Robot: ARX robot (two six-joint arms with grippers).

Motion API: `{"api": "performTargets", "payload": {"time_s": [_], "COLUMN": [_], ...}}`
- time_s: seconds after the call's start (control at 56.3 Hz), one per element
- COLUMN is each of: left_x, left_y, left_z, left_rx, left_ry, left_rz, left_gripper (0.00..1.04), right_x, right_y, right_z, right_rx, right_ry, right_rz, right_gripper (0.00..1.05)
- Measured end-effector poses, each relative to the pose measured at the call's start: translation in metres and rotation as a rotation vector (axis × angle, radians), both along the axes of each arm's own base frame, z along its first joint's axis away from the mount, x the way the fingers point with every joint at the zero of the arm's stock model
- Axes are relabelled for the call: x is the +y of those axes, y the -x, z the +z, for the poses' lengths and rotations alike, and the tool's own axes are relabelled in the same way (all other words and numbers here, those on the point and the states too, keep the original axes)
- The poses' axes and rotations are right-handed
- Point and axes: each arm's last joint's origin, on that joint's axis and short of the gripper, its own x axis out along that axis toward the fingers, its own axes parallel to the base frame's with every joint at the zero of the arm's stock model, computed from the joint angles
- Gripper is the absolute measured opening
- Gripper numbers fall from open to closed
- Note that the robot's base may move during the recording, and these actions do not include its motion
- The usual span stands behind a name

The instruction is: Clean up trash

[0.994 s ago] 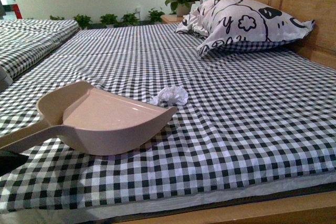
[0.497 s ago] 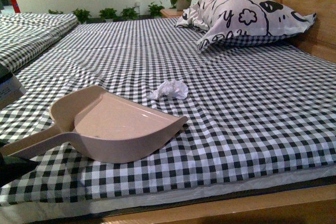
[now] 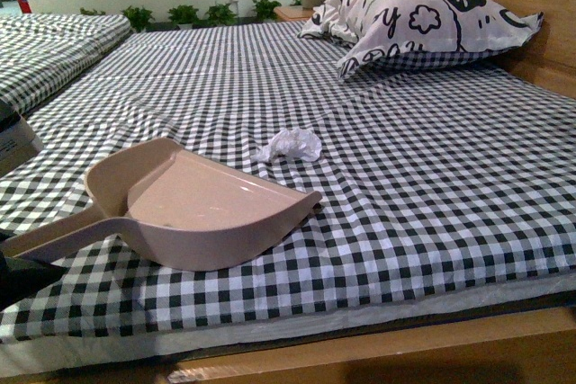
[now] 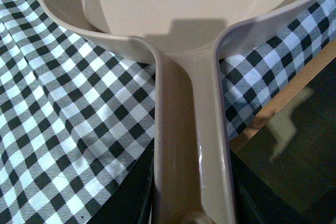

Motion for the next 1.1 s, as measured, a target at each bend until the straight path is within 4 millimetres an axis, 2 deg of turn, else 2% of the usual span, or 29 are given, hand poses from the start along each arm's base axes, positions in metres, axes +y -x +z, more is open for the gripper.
{"api": "performTargets", "payload": {"time_s": [0.018,0.036,0.071,0.089,0.16,0.178,0.231,0.284,0.391,0.533,0.693,0.87,1.101], "left_x": [0.0,0.0,0.0,0.0,0.0,0.0,0.0,0.0,0.0,0.0,0.0,0.0,0.0], "left_y": [0.0,0.0,0.0,0.0,0.0,0.0,0.0,0.0,0.0,0.0,0.0,0.0,0.0], "left_z": [0.0,0.0,0.0,0.0,0.0,0.0,0.0,0.0,0.0,0.0,0.0,0.0,0.0], "left_rx": [0.0,0.0,0.0,0.0,0.0,0.0,0.0,0.0,0.0,0.0,0.0,0.0,0.0], "left_ry": [0.0,0.0,0.001,-0.002,-0.002,-0.002,0.0,0.0,0.0,0.0,0.0,0.0,0.0], "left_rz": [-0.003,-0.003,-0.004,-0.002,-0.002,-0.002,-0.005,-0.005,-0.005,-0.005,-0.005,-0.005,-0.005], "left_gripper": [0.27,0.27,0.27,0.27,0.27,0.27,0.27,0.27,0.27,0.27,0.27,0.27,0.27], "right_x": [0.022,0.022,0.024,0.029,0.039,0.043,0.05,0.057,0.069,0.082,0.096,0.111,0.117], "right_y": [-0.084,-0.086,-0.101,-0.117,-0.152,-0.165,-0.188,-0.212,-0.244,-0.271,-0.287,-0.285,-0.279], "right_z": [-0.012,-0.014,-0.02,-0.018,-0.003,-0.002,-0.005,-0.019,-0.055,-0.088,-0.093,-0.101,-0.119], "right_rx": [0.216,0.224,0.26,0.27,0.242,0.242,0.262,0.315,0.444,0.555,0.569,0.631,0.709], "right_ry": [0.043,0.046,0.055,0.052,0.052,0.052,0.055,0.071,0.106,0.112,0.084,0.07,0.085], "right_rz": [0.072,0.07,0.096,0.112,0.125,0.121,0.118,0.111,0.101,0.096,0.112,0.191,0.237], "right_gripper": [0.2,0.2,0.2,0.2,0.2,0.2,0.2,0.2,0.2,0.2,0.2,0.2,0.2]}}
